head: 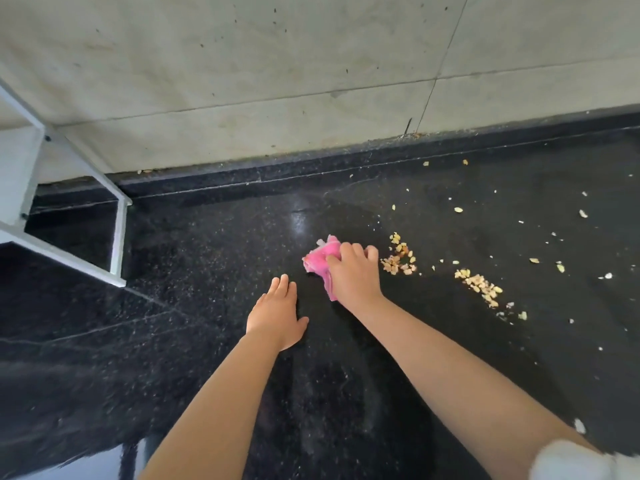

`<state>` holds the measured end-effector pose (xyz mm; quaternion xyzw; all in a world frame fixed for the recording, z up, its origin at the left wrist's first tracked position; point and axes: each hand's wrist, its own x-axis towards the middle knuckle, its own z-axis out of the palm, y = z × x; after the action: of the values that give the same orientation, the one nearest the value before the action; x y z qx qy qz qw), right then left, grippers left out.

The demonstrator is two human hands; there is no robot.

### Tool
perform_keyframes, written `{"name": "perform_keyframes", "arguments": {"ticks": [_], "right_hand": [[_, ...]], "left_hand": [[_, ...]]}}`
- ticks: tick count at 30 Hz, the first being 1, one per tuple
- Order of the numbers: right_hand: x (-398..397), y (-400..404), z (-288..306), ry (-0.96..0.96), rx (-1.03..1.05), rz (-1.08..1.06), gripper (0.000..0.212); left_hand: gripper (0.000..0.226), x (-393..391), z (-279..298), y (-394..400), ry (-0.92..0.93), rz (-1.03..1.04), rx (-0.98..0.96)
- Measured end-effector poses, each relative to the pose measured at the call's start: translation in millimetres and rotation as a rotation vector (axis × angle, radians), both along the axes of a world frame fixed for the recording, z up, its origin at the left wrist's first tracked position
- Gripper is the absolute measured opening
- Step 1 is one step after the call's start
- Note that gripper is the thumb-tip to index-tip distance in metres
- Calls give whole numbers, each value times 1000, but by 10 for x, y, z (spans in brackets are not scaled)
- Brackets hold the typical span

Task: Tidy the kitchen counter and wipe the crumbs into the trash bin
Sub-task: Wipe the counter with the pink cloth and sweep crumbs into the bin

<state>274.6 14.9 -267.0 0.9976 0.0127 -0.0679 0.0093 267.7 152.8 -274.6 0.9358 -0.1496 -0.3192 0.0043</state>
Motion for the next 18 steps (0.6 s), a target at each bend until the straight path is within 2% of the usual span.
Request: {"name": "perform_keyframes", "arguments": {"ticks": [2, 5, 9, 13, 16, 18], "right_hand": [[90, -154, -76, 30, 19, -47, 35], [77, -547, -137, -16, 13, -247, 31], [-251, -1040, -168, -9, -80, -467, 31], [-581, -1411, -134, -40, -56, -664, 16], [-659, -1495, -129, -148, -78, -560, 37], [-617, -1391, -79, -251, -58, -453, 42]], "left_hand": [[70, 11, 0, 20, 4, -8, -5], [69, 15, 2, 45, -1, -35, 6], [69, 25, 15, 25, -10, -45, 30], [56, 148, 56, -3, -93, 1, -11], [62, 340, 84, -7, -123, 45, -59], [73, 443, 79, -32, -71, 38, -64]]}}
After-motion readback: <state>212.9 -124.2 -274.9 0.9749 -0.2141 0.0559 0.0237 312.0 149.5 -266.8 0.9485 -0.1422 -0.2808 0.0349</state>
